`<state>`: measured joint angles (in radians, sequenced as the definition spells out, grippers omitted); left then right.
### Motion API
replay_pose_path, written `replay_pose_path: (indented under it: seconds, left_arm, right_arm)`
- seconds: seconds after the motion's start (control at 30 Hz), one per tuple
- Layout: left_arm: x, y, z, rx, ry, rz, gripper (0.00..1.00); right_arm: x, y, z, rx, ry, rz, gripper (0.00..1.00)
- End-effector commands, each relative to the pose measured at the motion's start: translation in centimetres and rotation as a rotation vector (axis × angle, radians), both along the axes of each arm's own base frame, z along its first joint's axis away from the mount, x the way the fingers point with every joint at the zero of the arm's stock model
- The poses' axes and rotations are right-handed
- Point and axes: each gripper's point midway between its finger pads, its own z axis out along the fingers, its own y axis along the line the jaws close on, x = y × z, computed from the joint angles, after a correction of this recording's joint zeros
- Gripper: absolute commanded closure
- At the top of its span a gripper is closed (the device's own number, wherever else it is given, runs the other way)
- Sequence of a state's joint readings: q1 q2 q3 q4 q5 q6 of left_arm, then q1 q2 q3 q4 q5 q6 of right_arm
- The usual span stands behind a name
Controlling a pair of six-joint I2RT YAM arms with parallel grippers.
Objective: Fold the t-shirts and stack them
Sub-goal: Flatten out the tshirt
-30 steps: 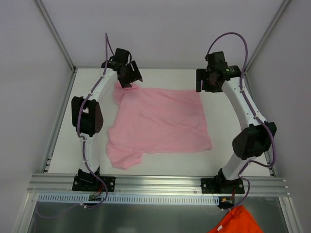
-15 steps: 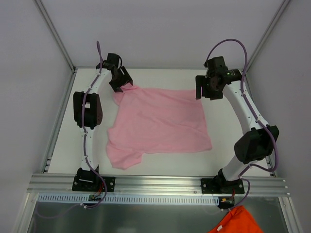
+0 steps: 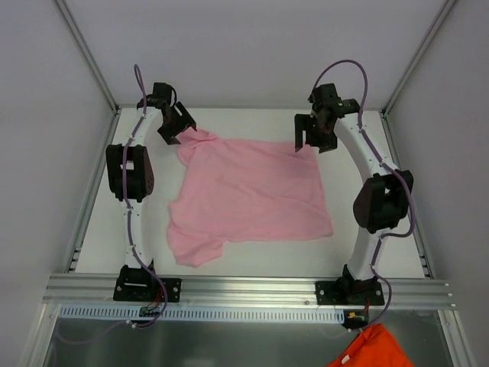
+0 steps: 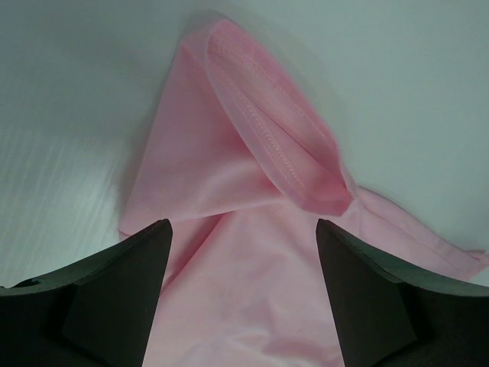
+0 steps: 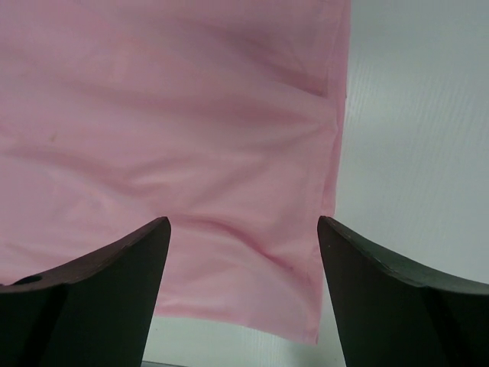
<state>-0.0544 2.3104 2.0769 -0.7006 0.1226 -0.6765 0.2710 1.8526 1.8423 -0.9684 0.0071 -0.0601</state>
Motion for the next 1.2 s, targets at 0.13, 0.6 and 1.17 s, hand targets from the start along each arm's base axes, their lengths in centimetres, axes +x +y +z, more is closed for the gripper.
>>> replay_pose_path:
  seconds: [0.13, 0.6, 1.17]
  left_arm:
    - [0.2, 0.5, 2.3, -0.040, -0.047, -0.012, 0.20]
    - [2.6, -0.6, 2.7, -0.117, -0.146, -0.078, 0.19]
    - [3.1, -0.8, -0.9, -0.161, -0.108, -0.070, 0.20]
  right_arm:
    - [6.0, 1.9, 1.8, 0.117, -0.109, -0.005, 0.00]
    - [14.6, -1.4, 1.5, 0.497, -0.141, -0.131, 0.00]
    - [15.0, -2.0, -4.6, 0.603, -0.059, -0.119, 0.02]
